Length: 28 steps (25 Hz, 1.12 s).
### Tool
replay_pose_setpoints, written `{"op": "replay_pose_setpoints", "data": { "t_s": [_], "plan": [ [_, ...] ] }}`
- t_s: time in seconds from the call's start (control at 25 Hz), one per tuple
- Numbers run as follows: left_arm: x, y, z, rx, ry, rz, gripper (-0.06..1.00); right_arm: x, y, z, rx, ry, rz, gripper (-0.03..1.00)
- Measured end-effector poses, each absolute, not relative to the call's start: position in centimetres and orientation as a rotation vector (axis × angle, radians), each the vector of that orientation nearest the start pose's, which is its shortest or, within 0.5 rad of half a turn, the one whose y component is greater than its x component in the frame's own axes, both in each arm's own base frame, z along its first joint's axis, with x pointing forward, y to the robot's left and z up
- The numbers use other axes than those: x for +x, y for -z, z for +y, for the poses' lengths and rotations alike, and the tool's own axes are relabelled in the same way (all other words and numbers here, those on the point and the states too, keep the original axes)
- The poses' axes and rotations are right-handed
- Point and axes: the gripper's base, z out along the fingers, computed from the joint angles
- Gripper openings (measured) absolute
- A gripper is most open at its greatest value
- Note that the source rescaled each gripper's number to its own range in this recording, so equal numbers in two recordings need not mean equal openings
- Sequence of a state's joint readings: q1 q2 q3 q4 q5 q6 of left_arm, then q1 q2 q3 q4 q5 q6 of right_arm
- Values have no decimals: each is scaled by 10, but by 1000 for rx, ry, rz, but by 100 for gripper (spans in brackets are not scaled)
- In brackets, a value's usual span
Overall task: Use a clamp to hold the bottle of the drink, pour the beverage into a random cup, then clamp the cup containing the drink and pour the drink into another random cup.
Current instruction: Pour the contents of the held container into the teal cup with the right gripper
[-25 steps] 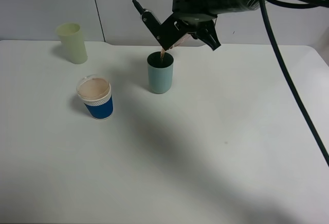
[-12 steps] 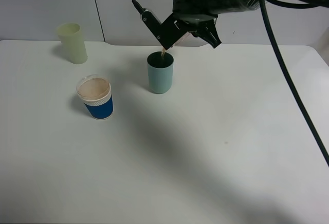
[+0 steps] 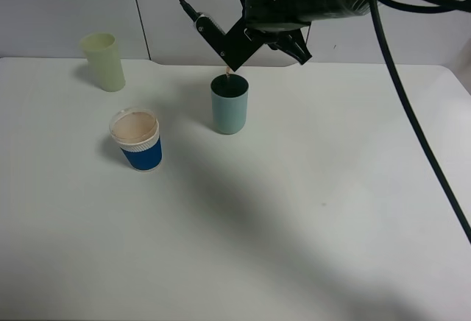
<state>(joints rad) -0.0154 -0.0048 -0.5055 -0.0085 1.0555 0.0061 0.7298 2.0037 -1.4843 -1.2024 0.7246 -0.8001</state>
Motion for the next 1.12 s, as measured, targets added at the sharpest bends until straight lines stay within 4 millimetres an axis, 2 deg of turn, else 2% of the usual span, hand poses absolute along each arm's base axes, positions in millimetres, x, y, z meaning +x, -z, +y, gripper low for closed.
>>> {"op": "replay_pose_setpoints", "data": {
  "t_s": [1.12],
  "plan": [
    [-6,-279,-1,22,16,2029,99,367,-234,260,-2332,1398,846,0]
  ]
}}
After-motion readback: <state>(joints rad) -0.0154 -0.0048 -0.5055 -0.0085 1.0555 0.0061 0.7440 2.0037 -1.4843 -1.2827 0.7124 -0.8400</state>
